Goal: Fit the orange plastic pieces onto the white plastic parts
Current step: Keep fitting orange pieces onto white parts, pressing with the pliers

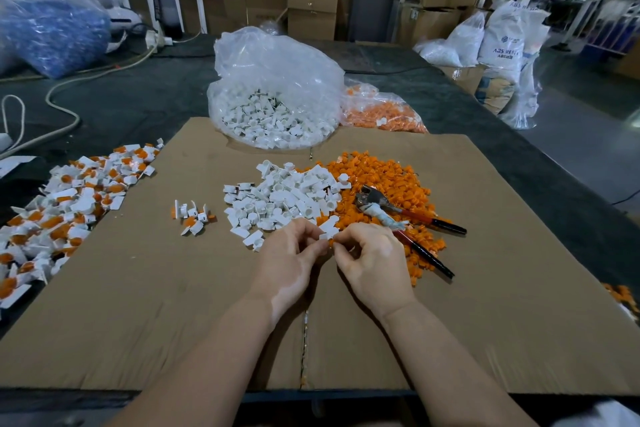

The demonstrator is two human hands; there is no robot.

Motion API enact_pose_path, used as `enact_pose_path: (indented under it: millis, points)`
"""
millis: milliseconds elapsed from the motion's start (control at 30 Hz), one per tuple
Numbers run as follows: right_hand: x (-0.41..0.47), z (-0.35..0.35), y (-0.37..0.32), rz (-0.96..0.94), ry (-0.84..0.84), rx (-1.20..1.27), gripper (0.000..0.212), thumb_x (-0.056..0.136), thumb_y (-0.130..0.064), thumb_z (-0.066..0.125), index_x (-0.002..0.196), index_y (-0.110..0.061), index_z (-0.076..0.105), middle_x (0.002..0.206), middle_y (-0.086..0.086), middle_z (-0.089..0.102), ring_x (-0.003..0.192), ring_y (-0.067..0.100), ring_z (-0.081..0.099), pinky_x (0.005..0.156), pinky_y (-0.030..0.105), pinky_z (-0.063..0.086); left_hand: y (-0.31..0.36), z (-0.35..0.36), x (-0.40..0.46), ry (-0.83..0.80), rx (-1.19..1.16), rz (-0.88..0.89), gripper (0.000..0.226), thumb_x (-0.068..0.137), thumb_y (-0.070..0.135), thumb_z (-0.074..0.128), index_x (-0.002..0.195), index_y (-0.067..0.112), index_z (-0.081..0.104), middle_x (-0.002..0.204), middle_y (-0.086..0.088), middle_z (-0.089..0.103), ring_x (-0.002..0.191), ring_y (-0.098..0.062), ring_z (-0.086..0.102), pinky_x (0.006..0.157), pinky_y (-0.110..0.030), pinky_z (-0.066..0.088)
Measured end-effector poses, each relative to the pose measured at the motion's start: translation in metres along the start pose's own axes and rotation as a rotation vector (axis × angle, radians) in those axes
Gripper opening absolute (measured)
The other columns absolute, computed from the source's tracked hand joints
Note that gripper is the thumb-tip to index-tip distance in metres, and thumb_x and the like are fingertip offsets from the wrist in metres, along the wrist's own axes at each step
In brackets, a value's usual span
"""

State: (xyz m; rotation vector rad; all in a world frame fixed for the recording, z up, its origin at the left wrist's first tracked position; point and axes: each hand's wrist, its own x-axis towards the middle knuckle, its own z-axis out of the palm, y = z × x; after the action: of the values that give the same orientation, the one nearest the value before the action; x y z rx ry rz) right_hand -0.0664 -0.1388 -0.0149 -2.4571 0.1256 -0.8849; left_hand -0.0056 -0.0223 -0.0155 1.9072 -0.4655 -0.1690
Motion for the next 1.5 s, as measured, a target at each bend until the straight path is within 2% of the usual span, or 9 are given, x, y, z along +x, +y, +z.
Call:
enact_pose_path:
  millis: [100,267,333,467,600,767,1100,1333,1500]
  points:
    - [0.0003,0.0036,0.0014,0.078,-0.021,0.046,0.005,0.075,-0.003,0.069,0.072,-0.006,0.068,0.069,0.003,0.065,0.069,0.022,0.058,0.07,0.041,0.049,-0.0001,-0.0003,-0.0004,0.003,0.02,0.016,0.008,0.085,0.013,0.064,0.079,0.016,0.06,0.072,-0.006,0.065,0.07,-0.02,0.06,0.058,-0.018,0.04]
    - [-0.0009,0.0046,0.0018,0.112,-0.01,0.039,0.006,0.074,-0.003,0.069,0.07,-0.007,0.067,0.068,0.002,0.064,0.069,0.021,0.055,0.068,0.033,0.043,0.0002,0.0003,-0.0005,-0.011,0.106,0.068,0.02,0.085,0.014,0.065,0.071,0.025,0.056,0.066,0.002,0.06,0.062,-0.01,0.051,0.055,-0.019,0.036]
    - [-0.001,0.0043,0.0011,0.092,0.005,0.035,0.007,0.073,-0.002,0.07,0.069,-0.006,0.066,0.065,0.002,0.063,0.066,0.021,0.053,0.067,0.031,0.042,-0.0001,0.0009,0.0001,-0.015,0.064,0.047,0.018,0.085,0.011,0.064,0.072,0.022,0.057,0.065,0.002,0.06,0.061,-0.01,0.051,0.056,-0.02,0.037]
    - [-0.0008,0.0035,-0.0019,0.038,0.04,-0.008,0.01,0.07,0.0,0.073,0.068,-0.006,0.065,0.064,0.003,0.062,0.064,0.022,0.056,0.065,0.03,0.042,0.0,0.0008,0.0005,-0.022,-0.147,-0.046,0.013,0.084,0.004,0.063,0.075,0.012,0.059,0.06,-0.003,0.055,0.051,-0.004,0.049,0.049,-0.01,0.036]
    - [-0.0017,0.0029,-0.0032,0.006,0.055,-0.055,0.014,0.067,0.002,0.075,0.067,-0.007,0.064,0.061,0.001,0.06,0.06,0.02,0.054,0.062,0.028,0.039,-0.0006,-0.0008,0.0005,-0.04,-0.164,-0.048,0.014,0.084,0.004,0.063,0.075,0.013,0.058,0.057,-0.001,0.057,0.047,0.0,0.05,0.048,-0.01,0.037]
    - [-0.0028,0.0027,-0.0038,-0.016,0.062,-0.082,0.016,0.066,0.002,0.076,0.066,-0.007,0.063,0.059,0.002,0.058,0.058,0.02,0.052,0.062,0.027,0.036,-0.0015,-0.0023,0.0014,-0.044,-0.159,-0.041,0.017,0.084,0.004,0.063,0.073,0.015,0.058,0.056,0.002,0.056,0.049,-0.002,0.051,0.049,-0.012,0.039]
    - [-0.0026,0.0017,-0.0037,-0.036,0.042,-0.061,0.012,0.072,0.002,0.073,0.069,-0.005,0.063,0.063,0.004,0.059,0.061,0.022,0.053,0.062,0.031,0.042,-0.0019,-0.0022,0.0014,-0.038,-0.219,-0.035,0.01,0.086,0.004,0.062,0.078,0.01,0.06,0.064,-0.008,0.062,0.054,-0.004,0.056,0.054,-0.014,0.045]
    - [-0.0027,0.0027,-0.0026,-0.013,0.024,-0.06,0.013,0.071,0.002,0.072,0.068,-0.006,0.062,0.062,0.003,0.058,0.06,0.02,0.051,0.062,0.028,0.037,-0.004,-0.0017,0.0023,-0.017,-0.087,0.017,0.014,0.085,0.007,0.063,0.075,0.016,0.058,0.065,-0.005,0.059,0.055,-0.007,0.048,0.052,-0.013,0.036]
    - [-0.0028,0.0019,-0.0019,-0.032,0.026,-0.054,0.013,0.071,0.003,0.072,0.068,-0.005,0.062,0.062,0.004,0.059,0.06,0.022,0.052,0.061,0.031,0.041,-0.0042,-0.0011,0.0028,-0.024,-0.029,0.034,0.012,0.086,0.009,0.063,0.077,0.015,0.058,0.073,-0.011,0.063,0.063,-0.013,0.051,0.06,-0.024,0.039]
